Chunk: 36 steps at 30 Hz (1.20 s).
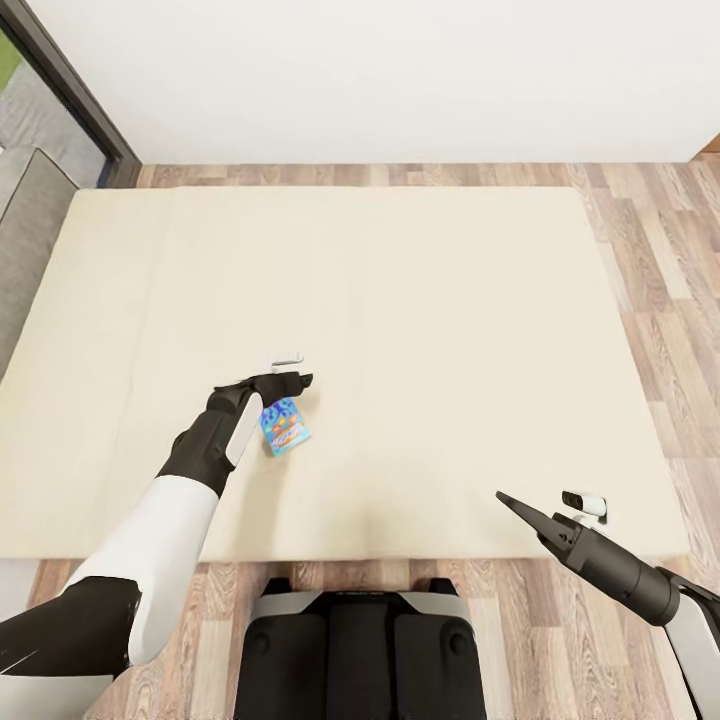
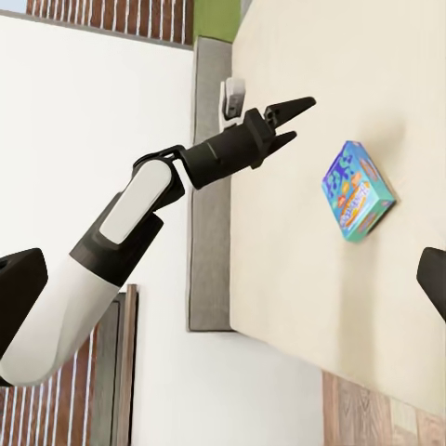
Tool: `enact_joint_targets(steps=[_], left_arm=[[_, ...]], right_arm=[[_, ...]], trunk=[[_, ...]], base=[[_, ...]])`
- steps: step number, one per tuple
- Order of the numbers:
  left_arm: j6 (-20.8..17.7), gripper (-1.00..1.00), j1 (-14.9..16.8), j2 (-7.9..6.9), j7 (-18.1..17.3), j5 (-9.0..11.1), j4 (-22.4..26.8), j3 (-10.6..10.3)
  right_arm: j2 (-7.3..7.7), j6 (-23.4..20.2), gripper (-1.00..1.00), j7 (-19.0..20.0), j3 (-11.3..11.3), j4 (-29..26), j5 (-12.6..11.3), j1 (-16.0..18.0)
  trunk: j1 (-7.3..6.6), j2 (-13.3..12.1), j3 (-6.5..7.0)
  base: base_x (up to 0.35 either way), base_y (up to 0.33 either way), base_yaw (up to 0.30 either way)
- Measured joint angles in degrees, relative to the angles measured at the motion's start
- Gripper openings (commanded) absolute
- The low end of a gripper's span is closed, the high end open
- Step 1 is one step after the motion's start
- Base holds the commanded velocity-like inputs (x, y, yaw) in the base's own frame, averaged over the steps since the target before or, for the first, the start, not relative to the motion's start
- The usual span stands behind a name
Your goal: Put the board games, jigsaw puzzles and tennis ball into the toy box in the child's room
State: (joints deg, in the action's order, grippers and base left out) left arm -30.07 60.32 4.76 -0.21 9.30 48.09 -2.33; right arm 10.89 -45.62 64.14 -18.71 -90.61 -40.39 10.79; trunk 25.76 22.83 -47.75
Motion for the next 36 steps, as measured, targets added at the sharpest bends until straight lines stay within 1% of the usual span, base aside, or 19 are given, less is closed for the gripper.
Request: enact_joint_targets(steps=[9,17,36], left_arm=[[-0.05,1.00,1.25,0.07,0.13,0.01,1.24,0.04],[-0.20,1.00,1.42,0.23,0.12,0.02,2.09,0.04],[-0.32,1.00,1.45,0.25,0.10,-0.04,2.15,-0.04]], right_arm=[[0.00,0.00,1.00,0.00,0.00,0.00,0.00,0.00],[0.00,0.00,1.00,0.00,0.00,0.00,0.00,0.00],[0.00,0.00,1.00,0.00,0.00,0.00,0.00,0.00]], trunk=[[0.00,0.00,-0.84],[0.00,0.00,-1.58],[0.00,0.00,-3.35]], base=[[0.000,0.000,0.000],[0.000,0.000,0.000],[0.000,0.000,0.000]])
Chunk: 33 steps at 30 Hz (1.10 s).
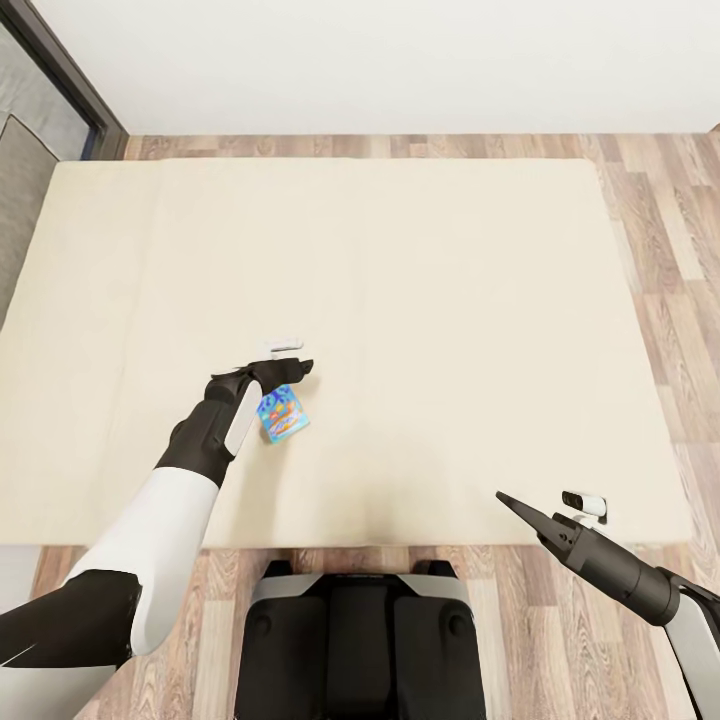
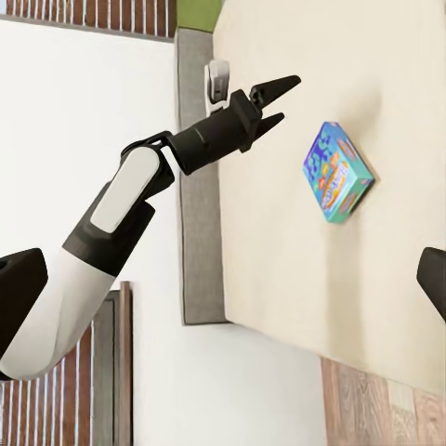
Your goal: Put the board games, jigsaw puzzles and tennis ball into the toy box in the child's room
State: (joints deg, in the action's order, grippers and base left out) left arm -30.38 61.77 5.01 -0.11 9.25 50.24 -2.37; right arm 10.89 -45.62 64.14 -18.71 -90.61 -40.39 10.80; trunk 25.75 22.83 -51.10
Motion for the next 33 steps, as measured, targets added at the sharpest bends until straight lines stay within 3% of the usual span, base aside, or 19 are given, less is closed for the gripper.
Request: enact_joint_targets(steps=[33], left_arm=[[0.25,1.00,0.64,-0.25,2.29,-0.14,1.15,0.00]], right_arm=[[0.00,0.00,1.00,-0.01,-0.01,0.00,0.06,0.00]], trunk=[[0.00,0.00,-3.07]], base=[[0.000,0.000,0.000]])
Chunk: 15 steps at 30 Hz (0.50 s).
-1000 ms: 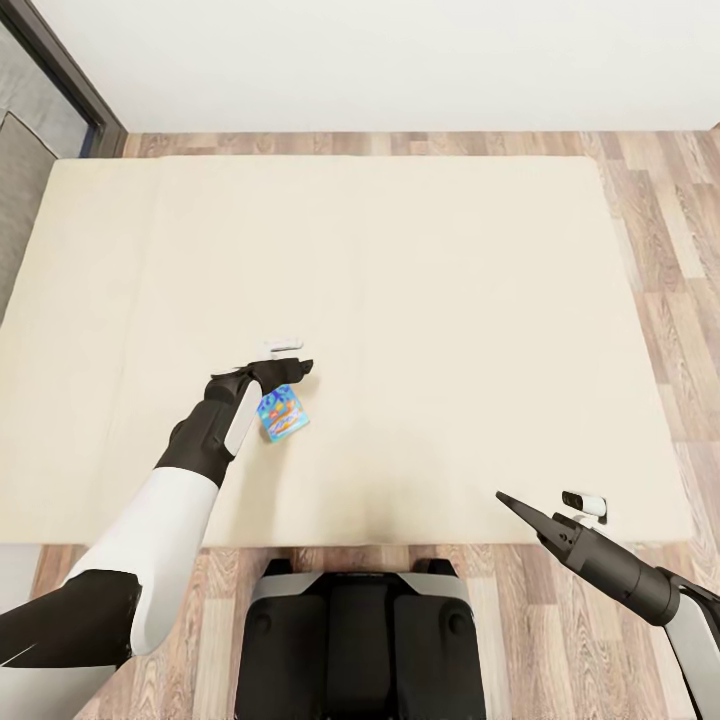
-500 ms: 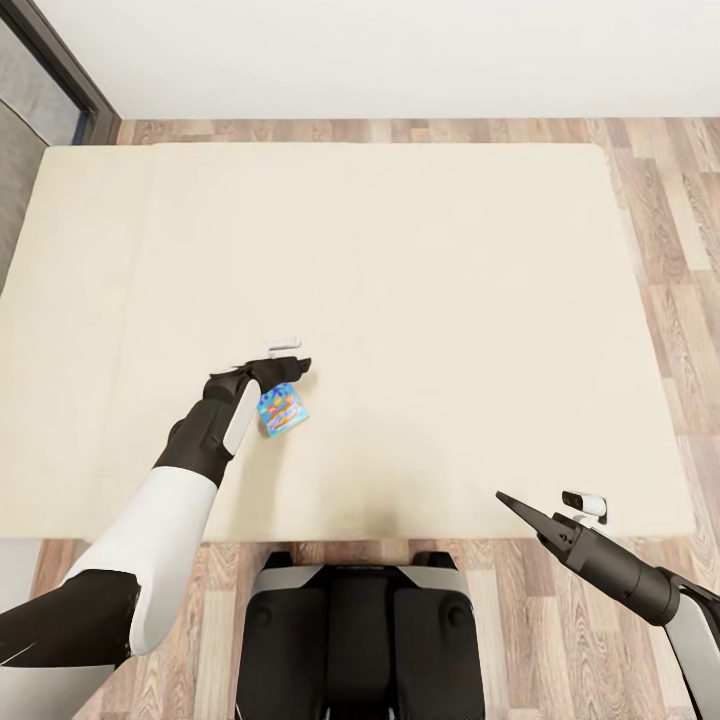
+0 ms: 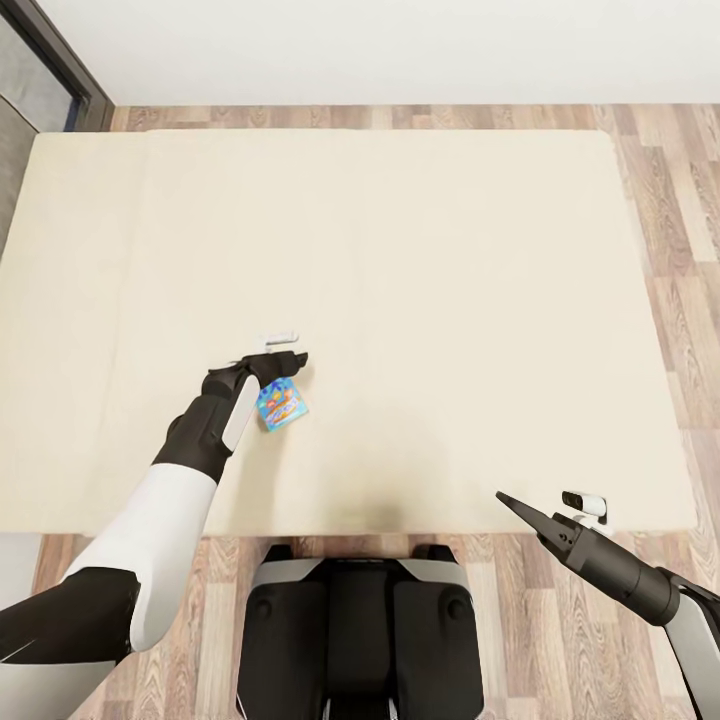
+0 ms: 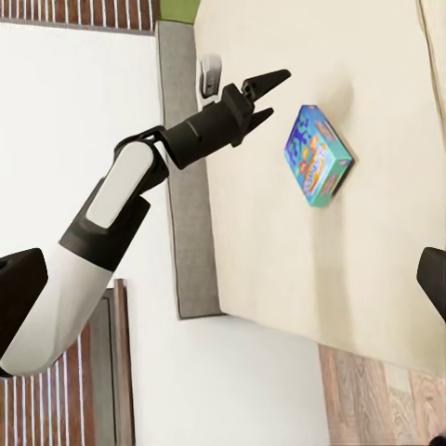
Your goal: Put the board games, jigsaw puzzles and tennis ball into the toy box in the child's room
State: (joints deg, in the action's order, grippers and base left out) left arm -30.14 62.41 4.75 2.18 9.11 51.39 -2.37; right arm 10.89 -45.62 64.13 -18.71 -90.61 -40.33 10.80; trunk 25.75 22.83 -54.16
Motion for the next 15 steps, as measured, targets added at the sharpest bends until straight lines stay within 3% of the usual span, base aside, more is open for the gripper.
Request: enact_joint_targets(steps=[15], left_arm=[[0.16,1.00,0.16,0.09,0.16,-0.31,2.15,-0.35]], right_arm=[[0.00,0.02,1.00,0.02,0.07,0.00,0.08,0.00]], trunk=[[0.00,0.00,-0.29]], base=[[0.000,0.000,0.000]])
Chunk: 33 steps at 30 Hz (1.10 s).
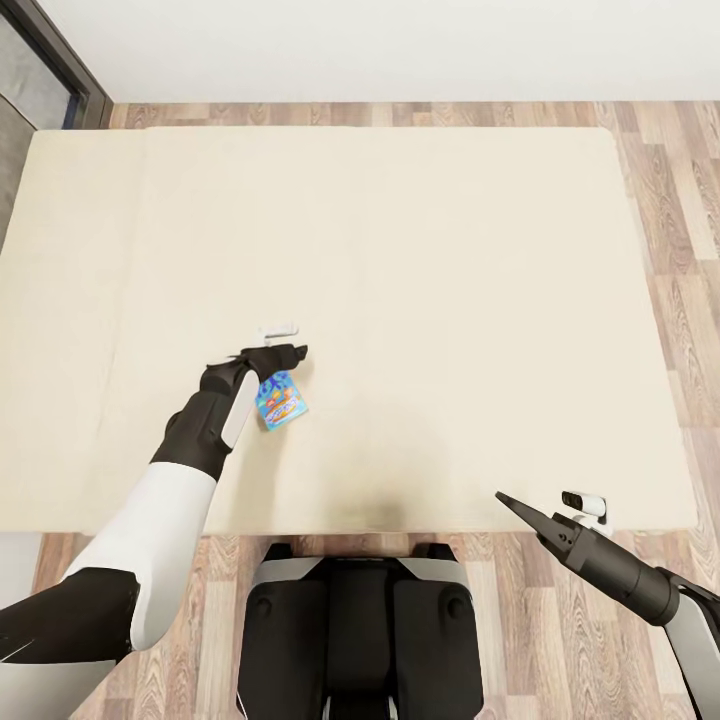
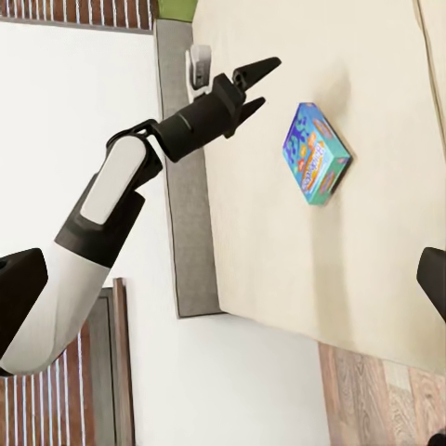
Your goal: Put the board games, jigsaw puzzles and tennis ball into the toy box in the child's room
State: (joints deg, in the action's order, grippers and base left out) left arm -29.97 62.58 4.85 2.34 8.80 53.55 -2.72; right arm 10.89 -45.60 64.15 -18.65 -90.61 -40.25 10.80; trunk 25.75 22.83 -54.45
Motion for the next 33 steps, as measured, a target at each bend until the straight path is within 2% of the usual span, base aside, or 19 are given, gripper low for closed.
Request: enact_joint_targets(steps=[12,28,31,33], left_arm=[[0.03,1.00,-0.01,-0.09,0.26,-0.72,0.34,0.11],[1.99,1.00,-0.01,0.08,0.28,-2.35,0.25,0.15],[2.02,1.00,-0.01,0.14,0.28,-2.46,0.26,0.10],[2.03,1.00,0.01,0.15,0.28,-2.49,0.22,0.08]], right_arm=[[0.00,0.05,1.00,0.08,-0.02,0.00,0.01,0.00],[0.04,-0.05,1.00,-0.11,-0.13,0.00,-0.12,0.00],[0.09,-0.40,1.00,0.53,-0.30,0.00,-0.41,0.00],[0.13,-0.71,1.00,2.59,-0.85,0.00,-0.53,0.00]], trunk=[[0.00,0.00,0.00],[0.00,0.00,0.00],[0.00,0.00,-0.01],[0.00,0.00,-0.03]], base=[[0.000,0.000,0.000],[0.000,0.000,0.000],[0.000,0.000,0.000],[0.000,0.000,0.000]])
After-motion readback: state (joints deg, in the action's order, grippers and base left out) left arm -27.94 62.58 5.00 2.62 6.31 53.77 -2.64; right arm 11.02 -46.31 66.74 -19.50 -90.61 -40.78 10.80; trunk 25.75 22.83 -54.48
